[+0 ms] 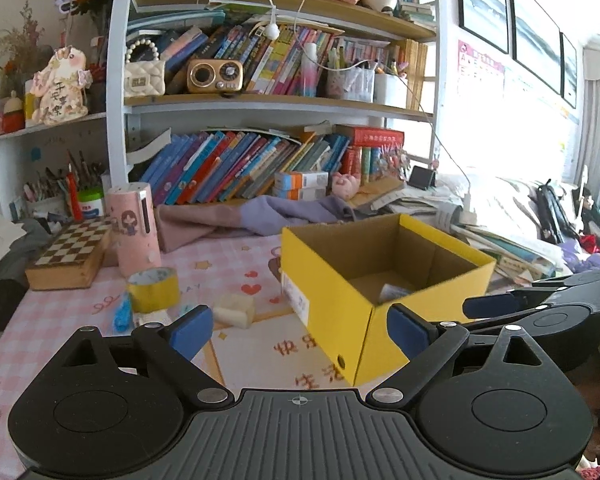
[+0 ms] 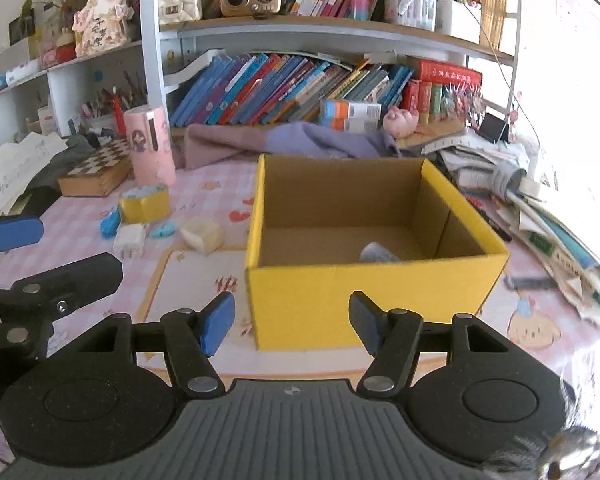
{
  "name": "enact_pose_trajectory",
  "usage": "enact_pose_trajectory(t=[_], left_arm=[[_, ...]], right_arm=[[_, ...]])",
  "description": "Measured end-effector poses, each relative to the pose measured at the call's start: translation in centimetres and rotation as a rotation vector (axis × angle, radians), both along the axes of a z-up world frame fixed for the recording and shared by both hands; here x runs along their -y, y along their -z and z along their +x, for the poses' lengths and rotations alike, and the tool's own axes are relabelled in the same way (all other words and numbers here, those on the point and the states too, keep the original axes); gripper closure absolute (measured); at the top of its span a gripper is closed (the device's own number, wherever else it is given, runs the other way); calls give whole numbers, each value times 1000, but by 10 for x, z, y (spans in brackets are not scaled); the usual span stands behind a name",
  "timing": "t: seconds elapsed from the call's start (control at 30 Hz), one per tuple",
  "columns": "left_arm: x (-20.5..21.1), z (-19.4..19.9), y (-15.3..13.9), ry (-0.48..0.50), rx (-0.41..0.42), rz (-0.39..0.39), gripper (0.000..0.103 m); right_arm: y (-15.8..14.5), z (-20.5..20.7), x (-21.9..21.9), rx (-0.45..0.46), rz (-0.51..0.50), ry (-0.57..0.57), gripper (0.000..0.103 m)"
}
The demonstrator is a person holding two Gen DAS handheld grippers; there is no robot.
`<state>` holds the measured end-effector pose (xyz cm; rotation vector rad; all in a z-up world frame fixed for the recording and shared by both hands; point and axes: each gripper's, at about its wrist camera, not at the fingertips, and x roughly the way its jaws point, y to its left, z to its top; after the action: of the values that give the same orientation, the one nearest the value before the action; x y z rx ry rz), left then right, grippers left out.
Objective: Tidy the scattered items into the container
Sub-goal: 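Withdraw both open grippers from the yellow box back toward the table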
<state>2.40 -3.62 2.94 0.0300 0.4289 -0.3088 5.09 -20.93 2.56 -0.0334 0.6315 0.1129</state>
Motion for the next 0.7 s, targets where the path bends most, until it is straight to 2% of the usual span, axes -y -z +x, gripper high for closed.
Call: enact_pose_trajectory(t=[0.4, 0.7], left_arm=[[-43, -34, 2, -73, -12, 6, 7], [-65, -34, 7, -170, -22, 10, 7]], right_arm=[[12, -30, -44, -29, 18, -38, 42], [13, -31, -70, -32, 3, -96, 40]])
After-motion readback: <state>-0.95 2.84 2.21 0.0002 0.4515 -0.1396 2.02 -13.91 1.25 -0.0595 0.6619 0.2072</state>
